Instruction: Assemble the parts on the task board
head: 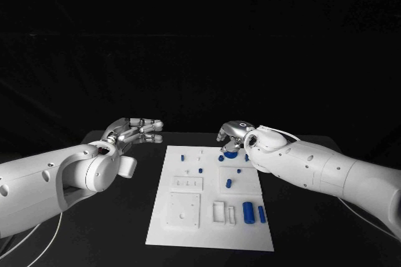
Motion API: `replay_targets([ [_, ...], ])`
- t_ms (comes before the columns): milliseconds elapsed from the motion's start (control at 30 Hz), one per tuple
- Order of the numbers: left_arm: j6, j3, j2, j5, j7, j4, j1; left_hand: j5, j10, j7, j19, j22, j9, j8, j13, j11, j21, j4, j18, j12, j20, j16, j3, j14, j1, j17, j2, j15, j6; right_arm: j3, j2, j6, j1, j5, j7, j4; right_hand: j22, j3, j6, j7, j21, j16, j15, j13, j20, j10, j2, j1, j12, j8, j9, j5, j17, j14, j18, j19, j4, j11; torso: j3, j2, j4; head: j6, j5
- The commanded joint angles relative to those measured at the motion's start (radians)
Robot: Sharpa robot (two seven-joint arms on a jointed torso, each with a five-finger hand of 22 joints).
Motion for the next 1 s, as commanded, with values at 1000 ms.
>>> replay_targets([
  [1000, 0.028, 0.001, 0.007, 0.041, -0.015, 0.009, 0.005, -0.018, -0.012, -0.001, -0.014, -0.003, 0.0, 0.002, 0.002, -0.002, 0.008, 0.003, -0.005, 0.002, 0.001, -0.004, 0.0, -0.009, -0.025, -0.003, -0.003, 0.003, -0.003, -0.002, 0.009, 0.104, -0.022, -0.117, -0.055, -0.005, 0.019, 0.048, -0.016, -0.016, -0.012, 0.035, 0.0, 0.001, -0.003, 0.032, -0.001, -0.015, 0.004, 0.004, -0.001, -0.011, -0.015, -0.009, -0.004, 0.013, -0.013, -0.007, -0.0143, 0.064, 0.0186, 0.037, -0.02],
])
